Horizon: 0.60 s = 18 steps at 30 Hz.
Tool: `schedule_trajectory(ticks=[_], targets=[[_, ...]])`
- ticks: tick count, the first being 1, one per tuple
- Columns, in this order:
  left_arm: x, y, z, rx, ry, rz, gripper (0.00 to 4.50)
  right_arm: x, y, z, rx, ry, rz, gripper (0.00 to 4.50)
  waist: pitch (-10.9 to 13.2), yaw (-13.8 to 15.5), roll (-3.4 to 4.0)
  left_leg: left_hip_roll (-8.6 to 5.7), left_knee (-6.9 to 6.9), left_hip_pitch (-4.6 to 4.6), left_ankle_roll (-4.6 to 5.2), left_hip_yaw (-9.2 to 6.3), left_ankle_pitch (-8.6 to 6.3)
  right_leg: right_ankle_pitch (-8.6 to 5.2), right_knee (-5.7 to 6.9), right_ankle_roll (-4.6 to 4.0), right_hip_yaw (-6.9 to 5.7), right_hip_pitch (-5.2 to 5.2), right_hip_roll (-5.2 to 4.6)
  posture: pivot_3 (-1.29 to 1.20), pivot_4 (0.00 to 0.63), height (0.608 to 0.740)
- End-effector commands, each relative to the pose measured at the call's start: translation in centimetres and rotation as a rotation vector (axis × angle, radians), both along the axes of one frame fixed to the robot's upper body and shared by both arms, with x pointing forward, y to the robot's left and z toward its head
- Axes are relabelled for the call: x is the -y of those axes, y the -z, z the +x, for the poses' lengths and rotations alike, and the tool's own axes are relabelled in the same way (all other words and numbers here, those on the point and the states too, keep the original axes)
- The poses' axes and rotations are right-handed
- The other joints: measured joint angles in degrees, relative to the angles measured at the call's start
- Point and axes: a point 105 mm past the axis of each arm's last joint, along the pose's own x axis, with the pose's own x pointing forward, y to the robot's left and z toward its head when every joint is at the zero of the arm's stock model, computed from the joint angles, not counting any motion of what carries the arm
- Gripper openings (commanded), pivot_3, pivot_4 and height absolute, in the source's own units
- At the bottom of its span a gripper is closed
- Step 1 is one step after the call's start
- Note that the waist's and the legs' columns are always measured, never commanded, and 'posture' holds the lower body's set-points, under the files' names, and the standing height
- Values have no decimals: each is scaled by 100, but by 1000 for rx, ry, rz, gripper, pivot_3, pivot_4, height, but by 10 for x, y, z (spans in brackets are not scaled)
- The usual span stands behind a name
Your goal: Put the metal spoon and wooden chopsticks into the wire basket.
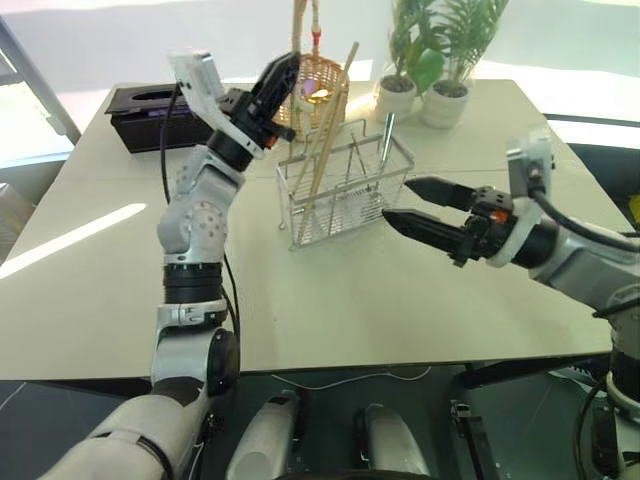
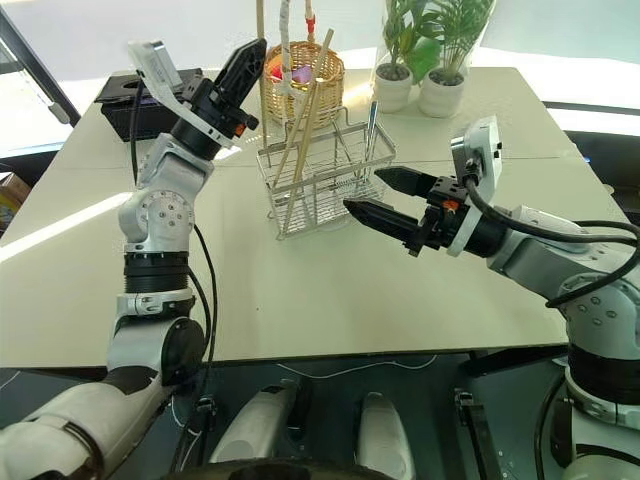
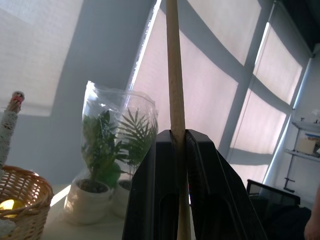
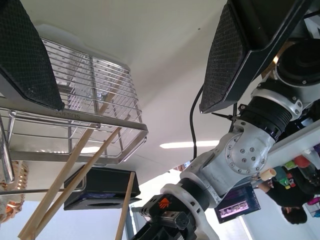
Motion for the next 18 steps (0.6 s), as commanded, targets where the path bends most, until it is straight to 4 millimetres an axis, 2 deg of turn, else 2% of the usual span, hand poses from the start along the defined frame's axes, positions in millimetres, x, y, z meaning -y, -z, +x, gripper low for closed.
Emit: schedule_trajectory(ticks=[1, 7, 18], targets=[[16, -2, -13, 41, 61, 20, 89, -1, -12, -6, 69, 3, 27, 4500, 0, 0, 0, 0, 0, 0, 0, 0, 0, 0, 0, 0, 0, 0, 0, 0, 150, 740], [28, 20, -12, 7, 64, 69, 89, -1, -13, -5, 75, 9, 38, 4500, 0, -1, 0, 0, 1, 0, 1, 0, 0, 0, 0, 0, 0, 0, 0, 0, 150, 740], [24, 38, -8, -6, 4, 87, 89, -2, -15, -3, 86, 14, 56, 4500, 0, 5, 0, 0, 1, 0, 1, 0, 0, 0, -1, 0, 0, 1, 0, 0, 150, 740]])
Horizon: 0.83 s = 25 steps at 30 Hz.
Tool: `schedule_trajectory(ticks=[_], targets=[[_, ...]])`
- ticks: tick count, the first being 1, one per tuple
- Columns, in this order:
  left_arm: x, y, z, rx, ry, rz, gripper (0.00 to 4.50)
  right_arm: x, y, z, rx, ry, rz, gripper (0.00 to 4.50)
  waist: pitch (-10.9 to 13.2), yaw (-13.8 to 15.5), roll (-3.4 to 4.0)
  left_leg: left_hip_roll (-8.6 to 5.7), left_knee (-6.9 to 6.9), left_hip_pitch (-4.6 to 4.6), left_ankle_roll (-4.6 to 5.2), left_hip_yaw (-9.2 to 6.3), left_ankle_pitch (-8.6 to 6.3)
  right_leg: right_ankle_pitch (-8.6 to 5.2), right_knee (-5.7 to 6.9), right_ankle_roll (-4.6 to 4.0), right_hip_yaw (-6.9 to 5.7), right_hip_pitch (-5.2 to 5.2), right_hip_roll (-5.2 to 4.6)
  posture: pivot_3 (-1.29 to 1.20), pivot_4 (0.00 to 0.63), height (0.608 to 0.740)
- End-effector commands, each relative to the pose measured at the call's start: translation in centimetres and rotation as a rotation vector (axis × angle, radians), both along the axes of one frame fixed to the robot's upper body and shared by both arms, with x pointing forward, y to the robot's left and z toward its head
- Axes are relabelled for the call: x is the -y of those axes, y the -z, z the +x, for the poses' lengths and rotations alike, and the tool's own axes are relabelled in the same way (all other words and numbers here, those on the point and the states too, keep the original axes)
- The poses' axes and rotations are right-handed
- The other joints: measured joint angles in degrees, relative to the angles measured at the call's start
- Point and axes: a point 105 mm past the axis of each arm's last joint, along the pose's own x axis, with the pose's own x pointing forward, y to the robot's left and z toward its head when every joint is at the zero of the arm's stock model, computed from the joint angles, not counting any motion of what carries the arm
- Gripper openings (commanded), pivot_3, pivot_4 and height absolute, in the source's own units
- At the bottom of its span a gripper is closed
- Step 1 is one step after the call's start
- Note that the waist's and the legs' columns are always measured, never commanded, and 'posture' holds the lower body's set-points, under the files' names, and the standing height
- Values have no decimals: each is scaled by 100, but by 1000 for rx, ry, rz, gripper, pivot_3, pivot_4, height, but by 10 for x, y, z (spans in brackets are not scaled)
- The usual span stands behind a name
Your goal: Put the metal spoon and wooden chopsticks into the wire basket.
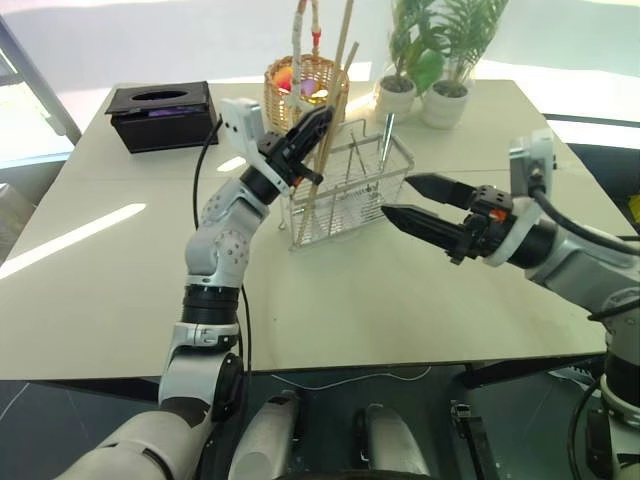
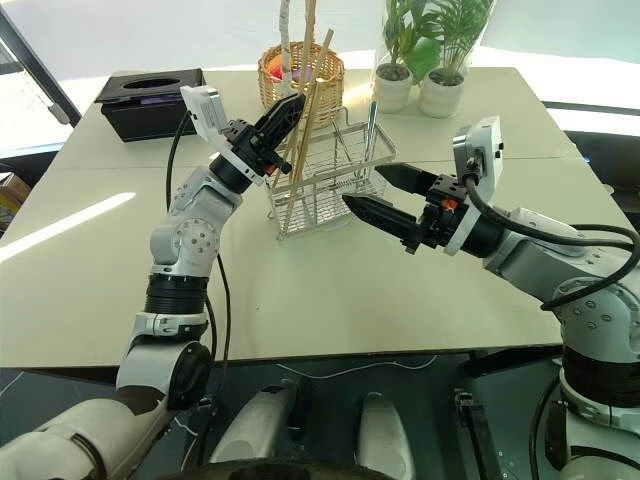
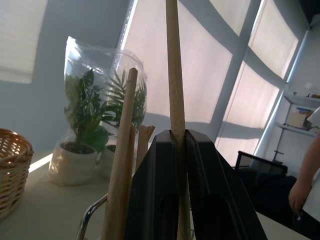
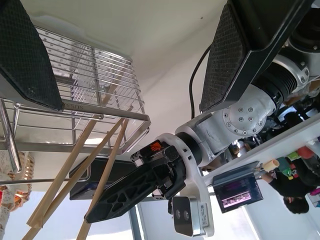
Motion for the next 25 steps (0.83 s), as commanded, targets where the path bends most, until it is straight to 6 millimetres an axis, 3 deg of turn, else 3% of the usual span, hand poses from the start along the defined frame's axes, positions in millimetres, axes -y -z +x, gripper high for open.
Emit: schedule_trajectory(ticks=[1, 3, 6, 9, 12, 13, 19, 25], targets=[[1, -4, -4, 45, -11, 2, 89, 0, -13, -3, 66, 1, 20, 4500, 0, 0, 0, 0, 0, 0, 0, 0, 0, 0, 0, 0, 0, -1, 0, 0, 150, 740], [1, -2, -4, 44, -14, 3, 89, 0, -13, -3, 67, 1, 22, 4500, 0, -2, 0, 0, 0, 0, 0, 0, 0, 0, 0, 0, 0, 0, 0, 0, 150, 740], [3, 0, -6, 43, 7, 8, 1153, 1, -13, -3, 67, 3, 23, 4500, 0, 0, 0, 0, 0, 0, 0, 0, 0, 0, 0, 0, 0, -1, 0, 0, 150, 740], [2, 1, -7, 43, 6, 11, 2528, 2, -13, -3, 67, 5, 25, 4500, 0, 1, 0, 0, 0, 0, 0, 0, 0, 0, 0, 0, 0, 0, 0, 0, 150, 740], [-2, 0, -5, 43, -17, 9, 4180, 2, -13, -2, 66, 7, 25, 4500, 0, -1, 0, 0, 0, 0, 0, 0, 0, 0, 0, 0, 0, -1, 0, 0, 150, 740], [-3, 0, -3, 44, -32, 10, 4477, 2, -13, -2, 65, 8, 25, 4500, 0, -2, 0, 0, 0, 0, 0, 0, 0, 0, 0, 0, 0, -1, 0, 0, 150, 740], [-16, -11, 0, 55, -113, 0, 4477, 5, -12, 2, 64, 29, 30, 4500, 0, -1, 0, 0, 0, 0, 0, 0, 0, 0, 0, 0, 0, -1, 0, 0, 150, 740], [-58, -36, 2, 73, -314, -26, 4477, 21, -15, 24, 118, 199, 51, 4500, 0, -6, 0, 0, 0, -1, 0, 0, 0, 0, 4, 0, 0, -5, 1, 0, 150, 740]])
